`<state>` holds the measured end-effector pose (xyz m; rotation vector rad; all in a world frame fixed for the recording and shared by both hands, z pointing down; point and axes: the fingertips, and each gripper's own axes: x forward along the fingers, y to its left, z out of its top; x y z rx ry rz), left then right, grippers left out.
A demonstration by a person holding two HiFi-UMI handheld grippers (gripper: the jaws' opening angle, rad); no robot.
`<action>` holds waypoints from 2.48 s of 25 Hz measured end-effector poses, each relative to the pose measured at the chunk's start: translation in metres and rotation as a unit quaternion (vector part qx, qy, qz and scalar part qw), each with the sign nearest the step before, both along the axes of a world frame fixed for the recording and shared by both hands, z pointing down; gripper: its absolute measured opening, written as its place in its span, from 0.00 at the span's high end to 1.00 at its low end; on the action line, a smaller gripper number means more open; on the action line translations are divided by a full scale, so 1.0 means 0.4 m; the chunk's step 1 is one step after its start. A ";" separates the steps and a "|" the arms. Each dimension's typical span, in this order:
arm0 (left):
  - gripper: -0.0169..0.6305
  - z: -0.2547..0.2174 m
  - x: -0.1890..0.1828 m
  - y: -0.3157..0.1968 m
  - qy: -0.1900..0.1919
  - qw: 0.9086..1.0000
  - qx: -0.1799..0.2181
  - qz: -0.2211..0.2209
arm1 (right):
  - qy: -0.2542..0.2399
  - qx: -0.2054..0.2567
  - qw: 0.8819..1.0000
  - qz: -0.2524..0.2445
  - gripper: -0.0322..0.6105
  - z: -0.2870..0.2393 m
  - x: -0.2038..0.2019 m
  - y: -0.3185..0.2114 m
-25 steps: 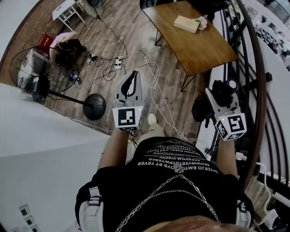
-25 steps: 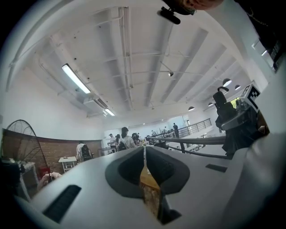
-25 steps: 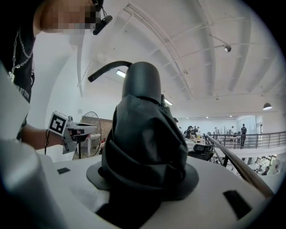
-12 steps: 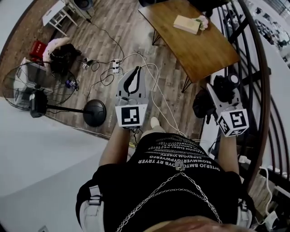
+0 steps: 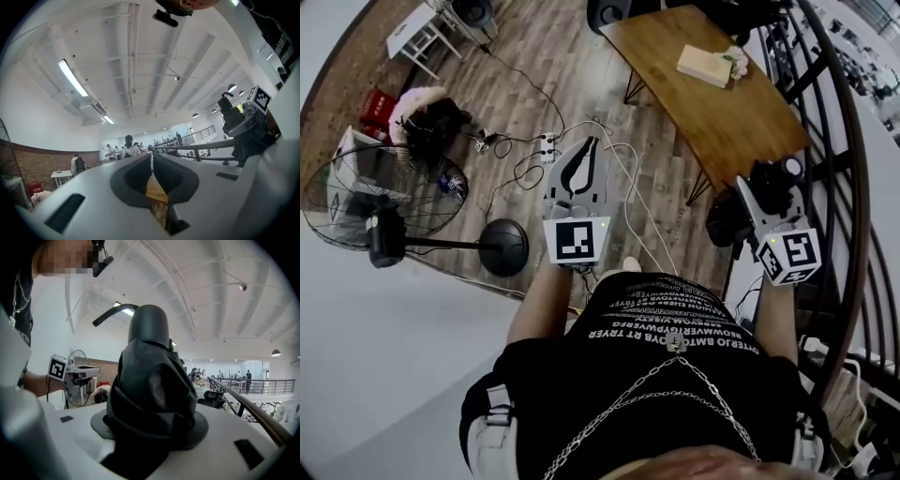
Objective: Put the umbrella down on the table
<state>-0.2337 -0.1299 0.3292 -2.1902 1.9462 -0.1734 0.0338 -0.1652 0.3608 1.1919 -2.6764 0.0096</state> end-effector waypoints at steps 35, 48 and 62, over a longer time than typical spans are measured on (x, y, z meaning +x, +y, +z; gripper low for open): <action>0.91 0.008 0.064 -0.550 0.024 0.998 -0.005 0.065 | -0.012 -0.013 1.000 0.023 0.57 0.053 0.047 -0.486; 0.91 -0.053 0.142 -0.736 0.000 0.999 0.021 0.040 | -0.013 -0.001 1.000 -0.002 0.57 0.026 0.127 -0.713; 0.91 0.010 0.094 -0.830 0.005 1.000 -0.018 0.025 | -0.023 -0.029 0.999 -0.015 0.57 0.085 0.057 -0.808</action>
